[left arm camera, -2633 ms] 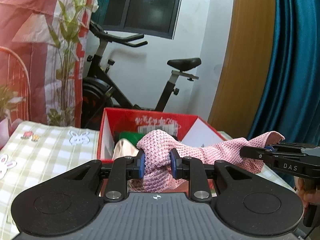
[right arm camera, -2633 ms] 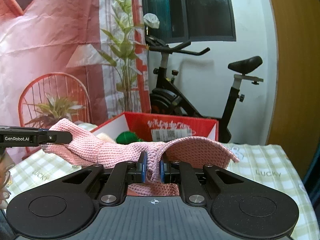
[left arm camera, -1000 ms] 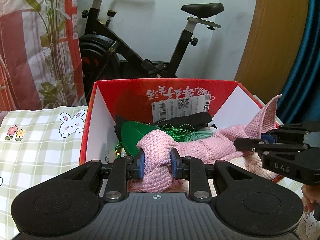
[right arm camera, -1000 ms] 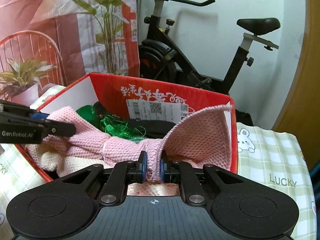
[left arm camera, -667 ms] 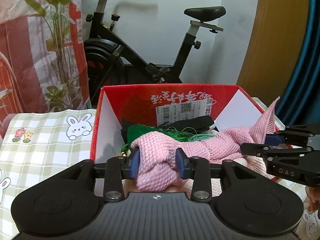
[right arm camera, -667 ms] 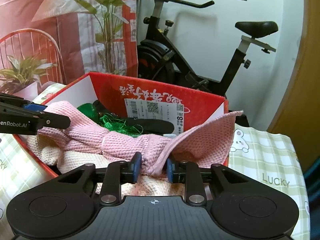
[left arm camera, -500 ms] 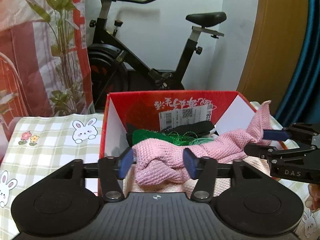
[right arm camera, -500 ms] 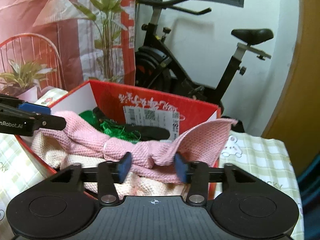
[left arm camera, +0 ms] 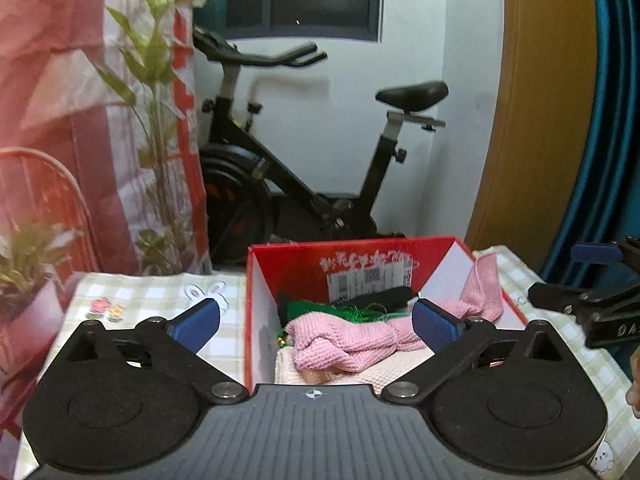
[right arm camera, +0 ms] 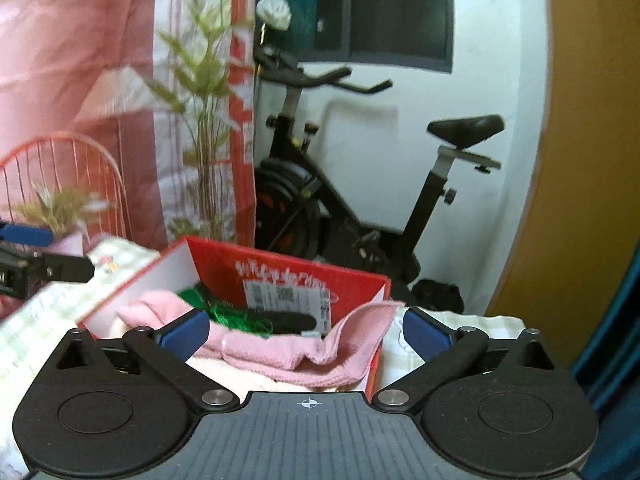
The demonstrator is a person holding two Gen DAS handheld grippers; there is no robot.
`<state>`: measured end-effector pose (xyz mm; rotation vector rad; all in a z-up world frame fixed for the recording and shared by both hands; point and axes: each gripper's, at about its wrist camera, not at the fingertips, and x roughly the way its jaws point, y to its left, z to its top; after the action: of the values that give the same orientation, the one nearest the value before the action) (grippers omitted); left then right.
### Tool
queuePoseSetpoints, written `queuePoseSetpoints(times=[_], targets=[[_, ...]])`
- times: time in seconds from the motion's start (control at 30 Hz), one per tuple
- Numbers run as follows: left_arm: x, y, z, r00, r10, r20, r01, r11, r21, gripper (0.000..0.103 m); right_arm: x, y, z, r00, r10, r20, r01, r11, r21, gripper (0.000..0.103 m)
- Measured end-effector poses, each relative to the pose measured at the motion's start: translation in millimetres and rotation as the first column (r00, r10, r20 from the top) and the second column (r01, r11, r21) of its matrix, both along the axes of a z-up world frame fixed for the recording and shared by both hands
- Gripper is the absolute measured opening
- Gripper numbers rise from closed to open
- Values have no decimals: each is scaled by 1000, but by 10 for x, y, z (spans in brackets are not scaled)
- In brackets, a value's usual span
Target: Organize soft objects
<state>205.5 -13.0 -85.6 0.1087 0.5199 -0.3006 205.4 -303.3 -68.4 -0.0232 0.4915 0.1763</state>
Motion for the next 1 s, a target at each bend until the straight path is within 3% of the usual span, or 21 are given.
queuePoseSetpoints(times=[0.2,0.4,0.5,0.67,0.87,1.0], targets=[[-418,77,322,998,34,48,-32,999,-42,103,-435,-90,386,997,-17,82,11,997,74,103],[-849,198,616,995,89,39,-85,992,-93,103,-893,-74,711,988,-85,133,73,993,94,103],[-1028,237,735,992,111,58,-106,991,-87,103,-1122,-62,834,983,-98,155,81,990,113,103],[-1365,347,926,986,133,102,-118,983,-144,103,-1469,-19,958,972,-131,196,110,987,118,103],[-1636,262,1036,970,165,178,-153,985,-76,103,-1707,-5,1029,976,-111,188,83,985,149,103],[-1693,253,1060,967,177,181,-166,983,-72,103,-1753,38,1047,979,-102,179,75,986,150,103]])
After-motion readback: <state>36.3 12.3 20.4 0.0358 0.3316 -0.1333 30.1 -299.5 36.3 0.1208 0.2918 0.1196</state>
